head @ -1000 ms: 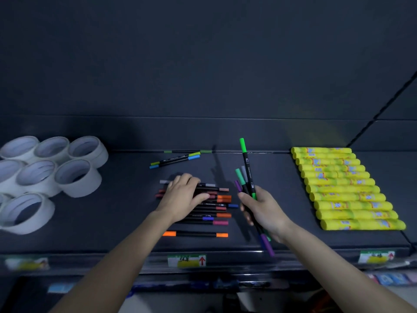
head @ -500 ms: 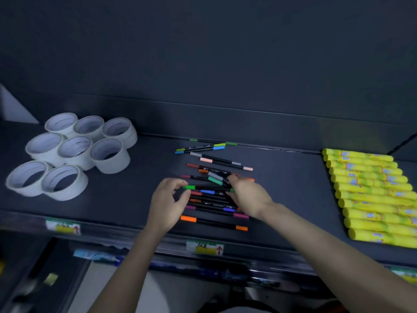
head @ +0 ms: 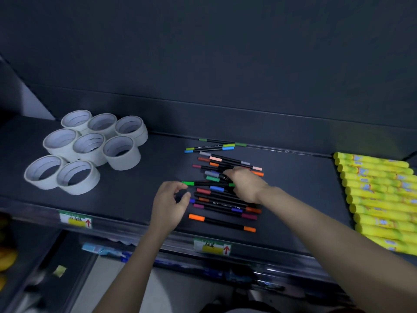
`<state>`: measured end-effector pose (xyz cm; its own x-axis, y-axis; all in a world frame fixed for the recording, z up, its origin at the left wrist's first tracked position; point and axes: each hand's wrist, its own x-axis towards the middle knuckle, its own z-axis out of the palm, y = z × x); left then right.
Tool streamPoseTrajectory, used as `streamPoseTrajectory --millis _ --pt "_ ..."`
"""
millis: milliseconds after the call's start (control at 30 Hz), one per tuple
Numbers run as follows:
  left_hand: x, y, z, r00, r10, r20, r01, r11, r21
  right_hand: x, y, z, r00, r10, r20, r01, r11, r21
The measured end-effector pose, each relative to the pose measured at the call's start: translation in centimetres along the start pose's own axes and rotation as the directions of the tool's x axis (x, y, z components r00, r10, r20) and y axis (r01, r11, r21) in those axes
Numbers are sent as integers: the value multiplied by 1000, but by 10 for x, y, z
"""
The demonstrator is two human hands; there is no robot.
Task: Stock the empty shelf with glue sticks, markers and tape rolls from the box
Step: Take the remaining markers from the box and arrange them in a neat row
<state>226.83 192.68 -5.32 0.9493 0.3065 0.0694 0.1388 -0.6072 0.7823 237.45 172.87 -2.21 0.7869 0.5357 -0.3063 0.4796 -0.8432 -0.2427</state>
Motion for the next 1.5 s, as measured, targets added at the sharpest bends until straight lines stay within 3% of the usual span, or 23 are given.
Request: streamPoseTrajectory --millis 600,800,1000,1133,1333,1500 --pt "-1 8 3 995 3 101 -2 1000 -4 -13 9 0 991 56 -118 -44 994 97" --pt "-2 15 6 992 70 106 -67 997 -28 -31 11 2 974 130 -185 -101 981 163" --pt "-2 38 8 968 176 181 -167 984 -61 -64 9 2 913 291 -285 -181 916 358" --pt "-2 60 20 920 254 300 -228 966 -117 -102 12 5 851 406 -333 -221 852 475" --pt "-13 111 65 792 408 455 -374 912 -167 -174 36 12 716 569 -404 -317 781 538" --pt "-39 149 100 635 531 561 -495 837 -233 -253 55 16 585 713 -386 -410 671 618"
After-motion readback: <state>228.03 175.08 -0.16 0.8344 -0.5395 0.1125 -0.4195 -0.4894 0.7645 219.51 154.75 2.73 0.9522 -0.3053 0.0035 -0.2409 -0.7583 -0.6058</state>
